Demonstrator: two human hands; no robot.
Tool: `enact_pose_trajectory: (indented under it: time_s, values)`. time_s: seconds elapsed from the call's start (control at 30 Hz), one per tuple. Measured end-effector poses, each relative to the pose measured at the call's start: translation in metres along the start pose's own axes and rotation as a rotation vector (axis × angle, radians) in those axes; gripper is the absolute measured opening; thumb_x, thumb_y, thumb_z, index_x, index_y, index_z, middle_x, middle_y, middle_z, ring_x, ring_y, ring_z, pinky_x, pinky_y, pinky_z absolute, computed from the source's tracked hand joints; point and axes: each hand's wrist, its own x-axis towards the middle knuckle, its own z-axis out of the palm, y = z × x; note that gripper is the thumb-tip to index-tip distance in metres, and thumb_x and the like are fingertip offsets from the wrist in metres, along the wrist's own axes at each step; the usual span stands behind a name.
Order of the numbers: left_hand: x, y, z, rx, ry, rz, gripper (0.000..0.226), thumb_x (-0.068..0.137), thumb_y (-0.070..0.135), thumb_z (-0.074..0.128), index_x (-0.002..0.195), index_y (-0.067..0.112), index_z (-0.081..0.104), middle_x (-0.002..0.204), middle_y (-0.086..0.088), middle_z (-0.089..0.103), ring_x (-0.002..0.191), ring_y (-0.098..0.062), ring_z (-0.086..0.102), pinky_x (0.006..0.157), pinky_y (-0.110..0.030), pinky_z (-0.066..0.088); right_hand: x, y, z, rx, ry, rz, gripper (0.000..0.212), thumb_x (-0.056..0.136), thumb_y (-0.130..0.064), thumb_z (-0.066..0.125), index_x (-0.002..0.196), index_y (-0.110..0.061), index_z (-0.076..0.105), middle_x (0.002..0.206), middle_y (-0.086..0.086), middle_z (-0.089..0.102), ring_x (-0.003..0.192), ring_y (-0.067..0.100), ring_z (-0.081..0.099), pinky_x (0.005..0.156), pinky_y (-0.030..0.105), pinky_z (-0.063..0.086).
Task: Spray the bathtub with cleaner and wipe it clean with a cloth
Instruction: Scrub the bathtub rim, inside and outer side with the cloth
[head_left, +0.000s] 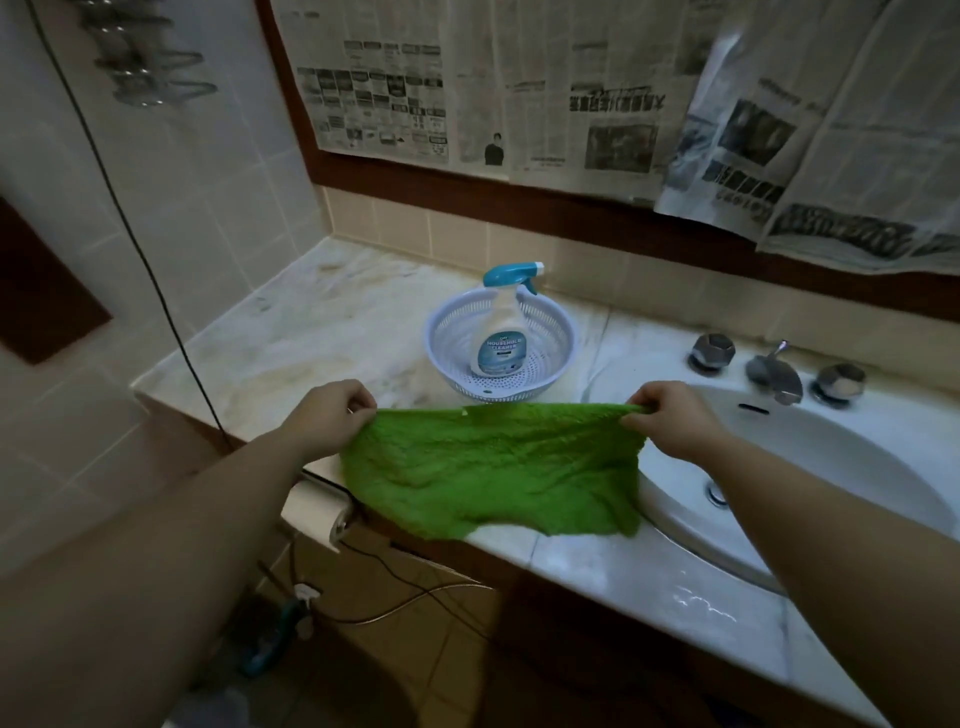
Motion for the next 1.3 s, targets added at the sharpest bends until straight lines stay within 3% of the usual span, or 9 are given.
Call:
enact_pose_trajectory:
  time_s: [0.2, 0.37, 0.53, 0.67, 0.77, 0.87, 0.97, 1.1, 1.3]
  values:
    - [0.026, -0.021, 0.028, -0.096, 0.0, -0.051, 0.016, 0.096, 0.018, 0.068, 0.111, 0.022, 0.062, 0.096, 0.002, 0.067, 0.091, -0.021, 0.063, 0.068, -0.028, 0.043, 0.018, 0.016, 0.032, -0.063, 0.106, 0.073, 0.005, 0.09, -0.022, 0.074, 0.089, -0.018, 0.071, 0.082, -0.002, 0.07, 0.084, 0.023, 0.066, 0.069, 0.03, 0.044]
    - [0.004, -0.043, 0.057, -0.068, 0.104, -0.138, 0.037, 0.09, 0.019, 0.074, 0.124, 0.014, 0.062, 0.113, -0.004, 0.058, 0.104, -0.022, 0.056, 0.089, -0.036, 0.047, 0.002, 0.016, 0.06, -0.23, 0.248, -0.02, 0.034, 0.088, -0.03, 0.077, 0.119, -0.016, 0.07, 0.113, 0.009, 0.064, 0.112, 0.032, 0.057, 0.094, 0.045, 0.05]
    - [-0.056, -0.057, 0.095, -0.221, 0.305, -0.357, 0.029, 0.086, 0.026, 0.076, 0.108, 0.019, 0.059, 0.1, 0.0, 0.054, 0.097, -0.023, 0.055, 0.084, -0.039, 0.049, -0.02, -0.026, 0.112, -0.285, 0.098, -0.33, 0.025, 0.09, -0.033, 0.076, 0.108, -0.015, 0.075, 0.101, 0.002, 0.067, 0.1, 0.026, 0.061, 0.087, 0.036, 0.048]
    - [-0.074, -0.056, 0.113, -0.475, 0.22, -0.512, 0.029, 0.087, 0.033, 0.079, 0.102, 0.019, 0.058, 0.088, 0.005, 0.063, 0.092, -0.026, 0.066, 0.082, -0.038, 0.05, -0.017, -0.064, 0.138, -0.059, 0.22, -0.177, 0.039, 0.093, -0.041, 0.073, 0.116, -0.01, 0.07, 0.103, 0.005, 0.069, 0.096, 0.024, 0.064, 0.083, 0.031, 0.045]
    - [-0.075, -0.052, 0.111, -0.469, 0.226, -0.544, 0.033, 0.087, 0.037, 0.078, 0.107, 0.019, 0.058, 0.096, 0.003, 0.064, 0.102, -0.029, 0.064, 0.087, -0.039, 0.049, -0.009, -0.079, 0.141, -0.016, 0.227, -0.143, 0.042, 0.096, -0.042, 0.068, 0.125, -0.011, 0.065, 0.109, 0.005, 0.069, 0.1, 0.024, 0.064, 0.084, 0.033, 0.046]
    - [-0.072, -0.038, 0.105, -0.226, 0.327, -0.446, 0.05, 0.085, 0.039, 0.078, 0.125, 0.017, 0.056, 0.126, -0.007, 0.054, 0.118, -0.03, 0.055, 0.096, -0.042, 0.047, -0.004, -0.082, 0.142, -0.147, 0.315, -0.273, 0.038, 0.095, -0.04, 0.068, 0.121, -0.012, 0.065, 0.11, 0.007, 0.066, 0.104, 0.029, 0.058, 0.084, 0.041, 0.051]
    - [-0.055, 0.0, 0.102, -0.122, 0.357, -0.127, 0.059, 0.09, 0.038, 0.074, 0.141, 0.018, 0.054, 0.139, -0.008, 0.05, 0.129, -0.028, 0.049, 0.106, -0.042, 0.043, 0.002, -0.072, 0.146, -0.281, 0.41, -0.401, 0.038, 0.09, -0.035, 0.074, 0.118, -0.011, 0.067, 0.111, 0.011, 0.062, 0.103, 0.034, 0.054, 0.08, 0.047, 0.053]
    - [-0.02, 0.062, 0.109, -0.047, 0.256, 0.144, 0.064, 0.1, 0.037, 0.061, 0.158, 0.023, 0.037, 0.166, -0.001, 0.03, 0.154, -0.021, 0.024, 0.126, -0.043, 0.022, 0.009, -0.048, 0.15, -0.305, 0.403, -0.521, 0.052, 0.085, -0.027, 0.078, 0.13, -0.005, 0.064, 0.129, 0.022, 0.059, 0.12, 0.041, 0.056, 0.096, 0.054, 0.053]
    - [0.01, 0.094, 0.138, 0.165, 0.039, 0.192, 0.074, 0.107, 0.041, 0.041, 0.164, 0.03, -0.005, 0.168, 0.01, -0.021, 0.155, -0.01, -0.02, 0.128, -0.043, -0.006, 0.025, -0.025, 0.145, -0.35, 0.255, -0.562, 0.079, 0.093, -0.041, 0.065, 0.159, -0.012, 0.033, 0.167, 0.016, 0.025, 0.154, 0.033, 0.025, 0.123, 0.051, 0.025]
